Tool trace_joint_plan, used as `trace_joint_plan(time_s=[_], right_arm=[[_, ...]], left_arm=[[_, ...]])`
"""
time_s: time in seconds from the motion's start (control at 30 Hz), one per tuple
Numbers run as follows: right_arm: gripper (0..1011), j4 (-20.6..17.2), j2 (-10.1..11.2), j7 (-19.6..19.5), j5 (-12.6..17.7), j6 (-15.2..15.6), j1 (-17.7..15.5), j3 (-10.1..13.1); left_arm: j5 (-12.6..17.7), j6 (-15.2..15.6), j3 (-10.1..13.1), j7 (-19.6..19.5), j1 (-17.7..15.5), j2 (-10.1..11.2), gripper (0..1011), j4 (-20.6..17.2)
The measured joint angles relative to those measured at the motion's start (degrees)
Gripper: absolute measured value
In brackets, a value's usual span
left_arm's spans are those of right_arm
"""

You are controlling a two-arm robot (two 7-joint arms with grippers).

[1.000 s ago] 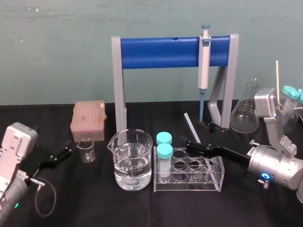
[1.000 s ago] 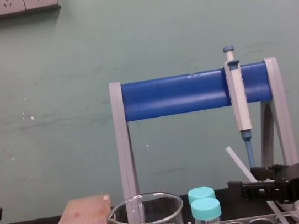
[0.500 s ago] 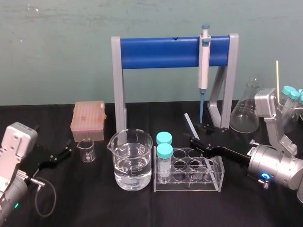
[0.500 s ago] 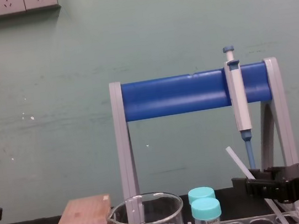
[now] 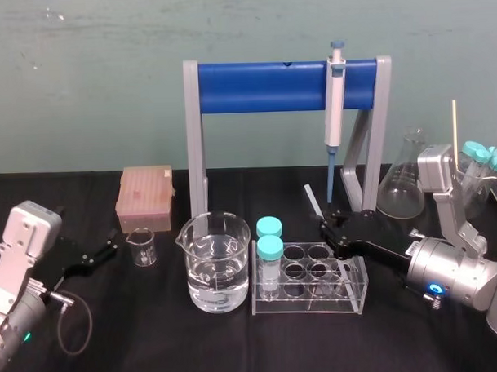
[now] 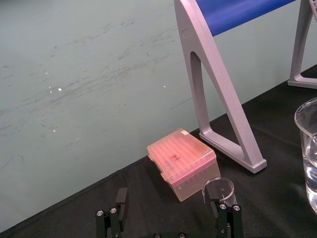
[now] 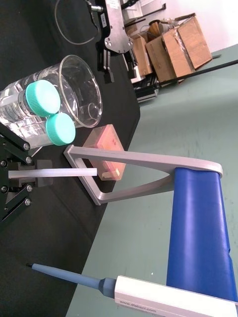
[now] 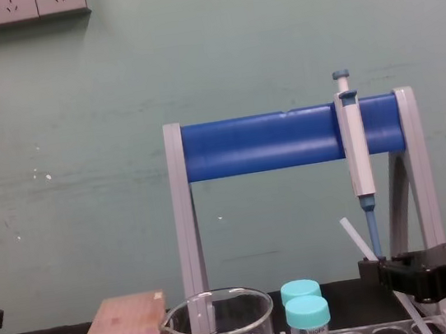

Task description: Pick up the stirring rod with one hand, then place it down.

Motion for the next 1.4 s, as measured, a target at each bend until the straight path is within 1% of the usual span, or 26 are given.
trace_joint_plan(time_s=[0.47, 0.73, 0.93, 1.17, 1.3, 1.33, 1.37, 1.4], right_arm=[[72, 0.10, -0.05, 0.02, 0.00, -0.09, 0.02, 0.06], [72, -0.47, -0.37, 0.18, -0.52, -2.79, -0.06, 1.13], [72, -1.95, -0.77, 1.30, 0.63, -3.37, 0.33, 1.85], [72, -3.70, -1.49, 1.99, 2.03, -4.97, 1.36, 2.80], [72, -4.34, -1.75, 2.06, 2.19, -7.48, 1.92, 3.44], [72, -4.51, -1.80, 2.00, 1.69, -9.05, 1.95, 3.67], [72, -4.51, -1.80, 2.00, 1.69, -9.05, 1.95, 3.67], [72, -4.62, -1.83, 1.73, 0.86, -10.91, 1.95, 3.92]], left_arm=[[0.00, 0.00, 0.00, 0.00, 0.00, 0.00, 1000, 0.00], [0.00, 0.00, 0.00, 0.00, 0.00, 0.00, 1000, 0.00], [0.00, 0.00, 0.00, 0.00, 0.00, 0.00, 1000, 0.00], [0.00, 0.00, 0.00, 0.00, 0.00, 0.00, 1000, 0.00], [0.00, 0.00, 0.00, 0.00, 0.00, 0.00, 1000, 0.00], [0.00, 0.00, 0.00, 0.00, 0.00, 0.00, 1000, 0.00], [0.00, 0.00, 0.00, 0.00, 0.00, 0.00, 1000, 0.00], [0.00, 0.00, 0.00, 0.00, 0.00, 0.00, 1000, 0.00]])
